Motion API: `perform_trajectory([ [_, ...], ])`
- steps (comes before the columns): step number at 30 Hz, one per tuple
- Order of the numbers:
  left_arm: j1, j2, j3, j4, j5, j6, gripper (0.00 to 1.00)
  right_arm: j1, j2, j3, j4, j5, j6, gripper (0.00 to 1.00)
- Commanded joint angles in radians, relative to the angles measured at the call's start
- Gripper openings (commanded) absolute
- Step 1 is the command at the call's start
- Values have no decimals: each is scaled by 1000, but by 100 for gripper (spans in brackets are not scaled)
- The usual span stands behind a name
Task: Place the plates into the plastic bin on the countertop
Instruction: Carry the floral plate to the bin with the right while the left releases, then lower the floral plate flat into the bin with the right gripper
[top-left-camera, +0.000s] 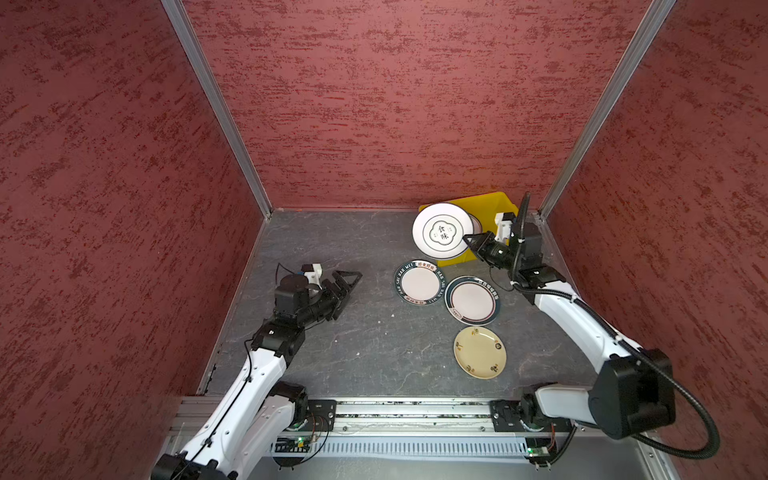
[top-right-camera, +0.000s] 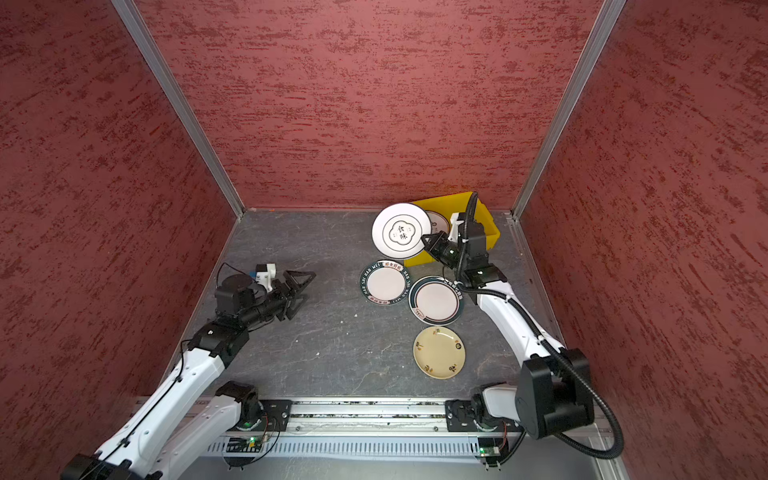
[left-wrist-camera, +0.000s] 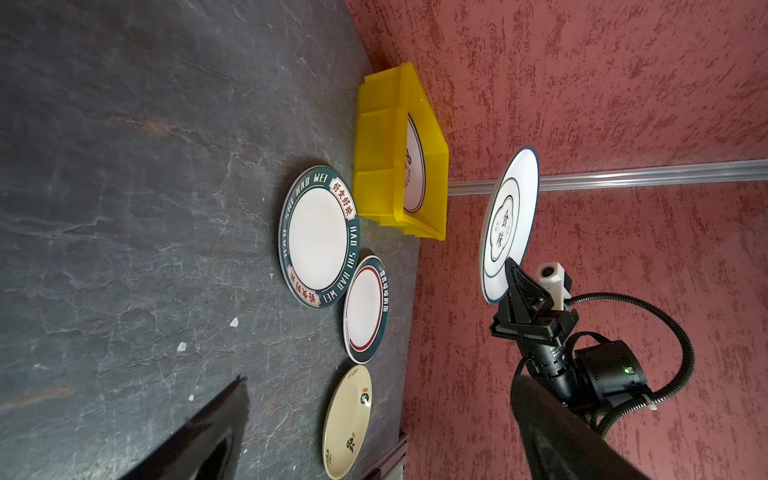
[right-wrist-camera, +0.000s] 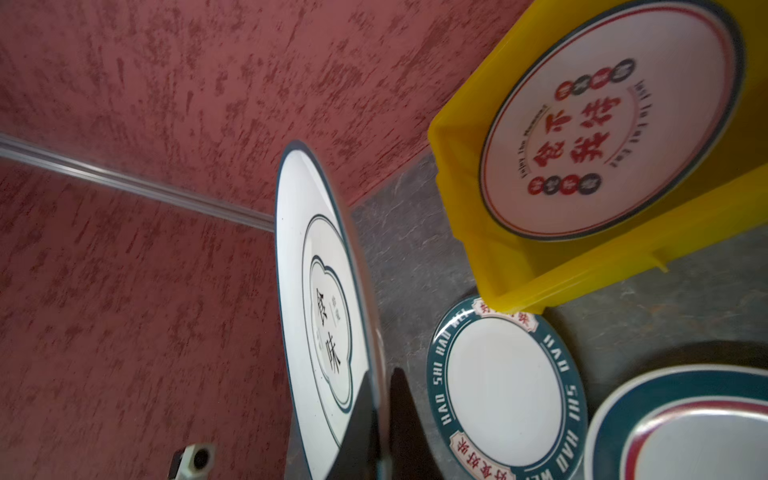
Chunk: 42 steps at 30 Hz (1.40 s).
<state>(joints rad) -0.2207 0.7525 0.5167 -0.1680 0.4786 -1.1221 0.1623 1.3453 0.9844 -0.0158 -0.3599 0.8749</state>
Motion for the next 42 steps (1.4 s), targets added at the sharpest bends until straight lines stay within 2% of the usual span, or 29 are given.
perform_trajectory([
  [1, -10, -71, -33, -21, -49, -51, 99, -56, 53, 31, 81, 70, 58, 0],
  [12, -12, -199, -60, -112, -61, -60, 99, -92, 375, 297, 28, 149, 26, 0],
  [15, -13, -191, -60, -113, -50, -60, 99, -86, 426, 304, 108, 122, 48, 0],
  [19, -14, -185, -61, -106, -44, -59, 99, -86, 469, 313, 100, 221, 49, 0],
  [22, -13, -186, -63, -108, -41, -62, 99, -85, 512, 340, 70, 247, 38, 0],
  [30, -12, -171, -75, -87, -35, -70, 99, -86, 607, 376, 57, 223, 37, 0],
  [31, -13, -167, -75, -85, -34, -70, 99, -86, 618, 383, 57, 202, 29, 7],
  [32, -14, -163, -73, -84, -32, -71, 99, -85, 628, 398, 53, 178, 19, 27],
  [33, -14, -160, -72, -82, -31, -70, 99, -85, 634, 407, 46, 164, 8, 42],
  [35, -15, -155, -70, -77, -31, -71, 99, -83, 621, 408, 41, 161, -18, 62],
  [40, -14, -150, -74, -72, -35, -71, 99, -78, 525, 387, -17, 265, -120, 91],
  [42, -14, -148, -79, -70, -35, -74, 99, -78, 482, 385, -76, 320, -162, 99],
])
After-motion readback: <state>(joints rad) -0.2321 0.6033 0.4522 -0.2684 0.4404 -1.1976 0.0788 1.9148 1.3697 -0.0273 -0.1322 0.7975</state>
